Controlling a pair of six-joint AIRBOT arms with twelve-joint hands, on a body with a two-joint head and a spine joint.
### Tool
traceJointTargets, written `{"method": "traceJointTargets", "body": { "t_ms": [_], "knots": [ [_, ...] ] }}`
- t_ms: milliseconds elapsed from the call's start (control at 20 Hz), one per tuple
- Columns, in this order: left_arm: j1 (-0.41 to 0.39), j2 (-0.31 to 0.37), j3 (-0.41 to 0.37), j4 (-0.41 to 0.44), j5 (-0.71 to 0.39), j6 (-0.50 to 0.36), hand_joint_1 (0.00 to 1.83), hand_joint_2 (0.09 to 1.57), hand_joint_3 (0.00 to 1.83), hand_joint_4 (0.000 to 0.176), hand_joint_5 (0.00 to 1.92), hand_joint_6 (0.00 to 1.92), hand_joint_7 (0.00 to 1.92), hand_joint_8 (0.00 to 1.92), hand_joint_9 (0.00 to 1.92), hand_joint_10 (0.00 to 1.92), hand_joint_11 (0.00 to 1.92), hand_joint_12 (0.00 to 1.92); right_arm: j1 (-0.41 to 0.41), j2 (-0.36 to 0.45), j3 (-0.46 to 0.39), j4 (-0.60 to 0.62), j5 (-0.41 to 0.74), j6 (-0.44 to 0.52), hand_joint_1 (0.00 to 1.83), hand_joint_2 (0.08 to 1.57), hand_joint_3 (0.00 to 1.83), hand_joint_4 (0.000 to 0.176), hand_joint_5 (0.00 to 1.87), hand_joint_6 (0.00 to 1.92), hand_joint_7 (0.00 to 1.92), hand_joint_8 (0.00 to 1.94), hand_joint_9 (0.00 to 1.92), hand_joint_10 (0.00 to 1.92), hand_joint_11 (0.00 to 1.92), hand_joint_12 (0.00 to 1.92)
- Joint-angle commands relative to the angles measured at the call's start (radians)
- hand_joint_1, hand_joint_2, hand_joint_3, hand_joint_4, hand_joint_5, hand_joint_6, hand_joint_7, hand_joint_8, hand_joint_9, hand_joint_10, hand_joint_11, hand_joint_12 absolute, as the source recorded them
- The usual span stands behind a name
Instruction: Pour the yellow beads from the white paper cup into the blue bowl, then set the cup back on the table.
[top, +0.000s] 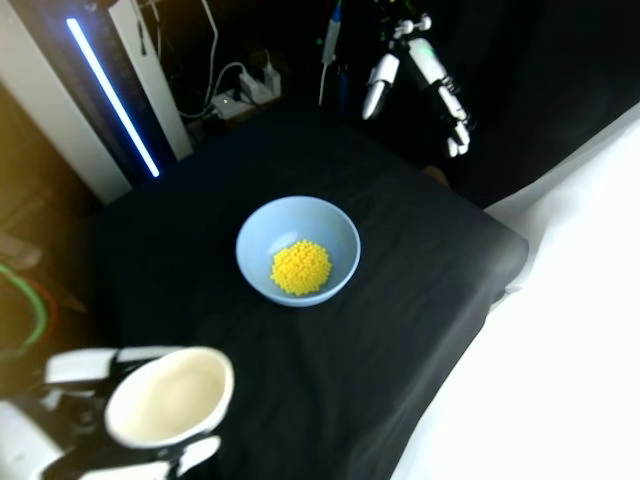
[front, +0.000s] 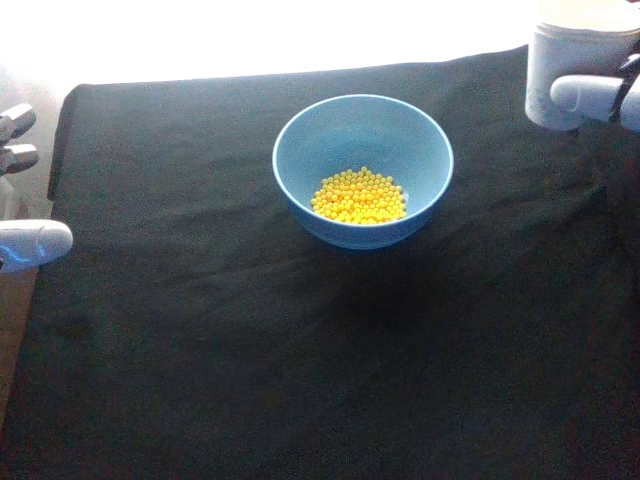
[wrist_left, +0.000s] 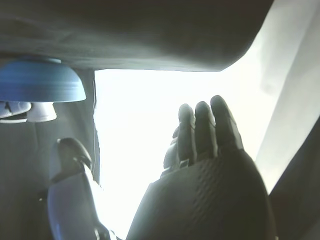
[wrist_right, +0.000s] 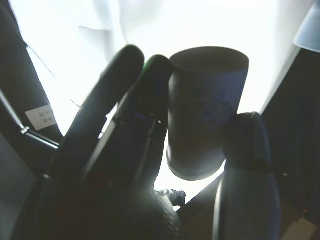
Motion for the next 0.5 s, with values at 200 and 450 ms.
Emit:
{"method": "traceJointTargets", "body": {
  "t_ms": [200,450],
  "knots": [
    [-0.002,-0.002,0.005,-0.024,-0.132,-0.015,0.53,0.85,0.00,0.006,0.01,0.00,0.33,0.00,0.21,0.00,0.00,0.46,-0.011,-0.023,0.029,0.043,0.136,0.031,1.26,1.08,0.00,0.000,0.97,0.91,1.19,0.73,1.38,0.00,1.04,0.85],
    [-0.002,-0.002,0.004,-0.023,-0.135,-0.018,0.54,0.82,0.00,0.001,0.01,0.00,0.33,0.00,0.12,0.02,0.01,0.01,-0.024,-0.023,0.042,0.059,0.124,0.031,1.28,1.04,0.00,0.000,1.08,0.69,1.24,0.67,1.43,0.03,1.05,0.97]
  ]
}}
